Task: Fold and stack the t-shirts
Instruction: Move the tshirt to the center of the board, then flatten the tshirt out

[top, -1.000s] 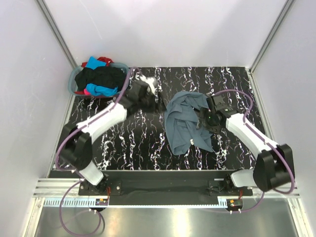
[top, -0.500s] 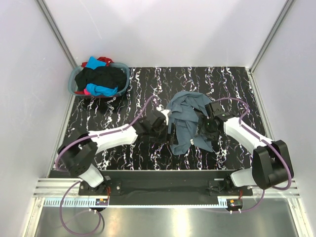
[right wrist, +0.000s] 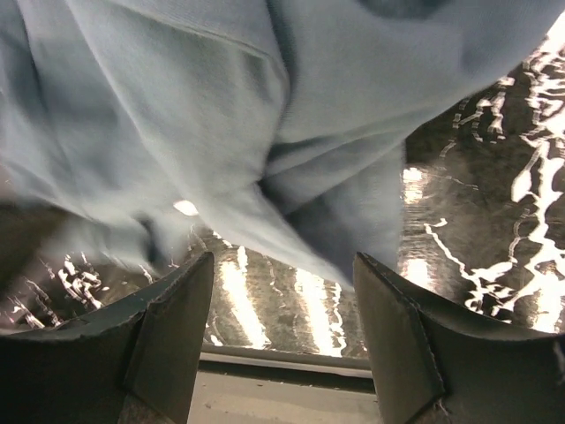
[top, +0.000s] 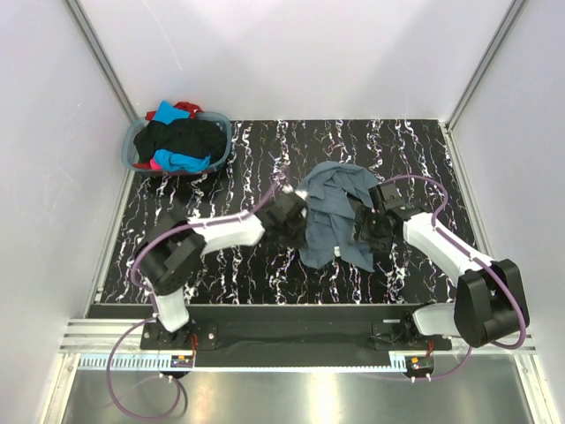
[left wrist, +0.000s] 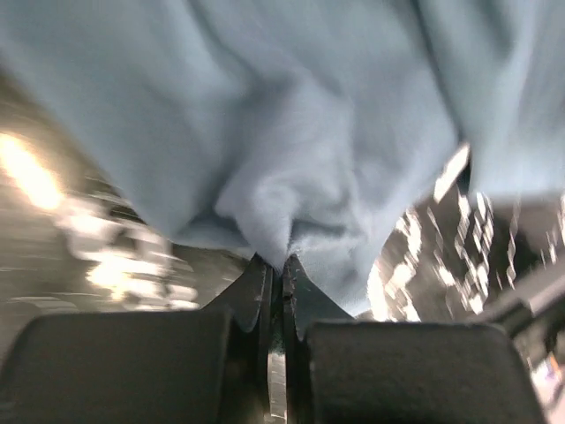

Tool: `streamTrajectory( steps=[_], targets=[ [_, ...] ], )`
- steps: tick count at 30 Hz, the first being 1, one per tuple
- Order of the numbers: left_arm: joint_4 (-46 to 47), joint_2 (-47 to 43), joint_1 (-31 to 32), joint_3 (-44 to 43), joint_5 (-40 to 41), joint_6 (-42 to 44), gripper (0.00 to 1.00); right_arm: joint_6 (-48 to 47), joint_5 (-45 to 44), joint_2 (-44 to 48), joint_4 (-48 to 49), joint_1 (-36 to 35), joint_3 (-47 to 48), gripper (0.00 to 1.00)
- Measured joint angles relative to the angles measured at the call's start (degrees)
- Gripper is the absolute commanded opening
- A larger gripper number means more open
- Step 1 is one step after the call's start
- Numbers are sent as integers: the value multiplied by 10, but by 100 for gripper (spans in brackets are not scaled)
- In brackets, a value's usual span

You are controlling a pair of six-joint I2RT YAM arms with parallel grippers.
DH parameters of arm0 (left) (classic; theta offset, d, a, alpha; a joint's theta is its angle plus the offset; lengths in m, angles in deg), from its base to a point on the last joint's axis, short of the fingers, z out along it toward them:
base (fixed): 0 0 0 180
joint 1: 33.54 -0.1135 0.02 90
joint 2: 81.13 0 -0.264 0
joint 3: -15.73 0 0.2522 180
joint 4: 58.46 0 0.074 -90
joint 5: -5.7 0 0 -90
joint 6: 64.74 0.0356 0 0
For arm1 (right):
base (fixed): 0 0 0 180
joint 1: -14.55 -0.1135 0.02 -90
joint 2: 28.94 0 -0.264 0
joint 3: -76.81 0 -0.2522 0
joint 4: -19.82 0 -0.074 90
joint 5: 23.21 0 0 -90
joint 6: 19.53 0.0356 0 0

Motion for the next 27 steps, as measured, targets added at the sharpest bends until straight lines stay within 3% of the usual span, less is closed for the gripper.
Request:
streamTrajectory(
  steps=[9, 15, 21, 27],
  targets=[
    [-54, -12, -185, -110, 38, 57, 0, -6, 58, -5, 30, -18, -7, 72],
    [-56, 35, -197, -162, 21, 75, 0, -8, 66, -38, 64, -115, 2, 69],
    [-73, 45, -195, -163, 4, 82, 0, 23, 65, -48, 110, -132, 2, 66],
    [-73, 45, -197, -162, -12, 95, 0, 83, 36, -48, 190, -198, 0, 61]
  ],
)
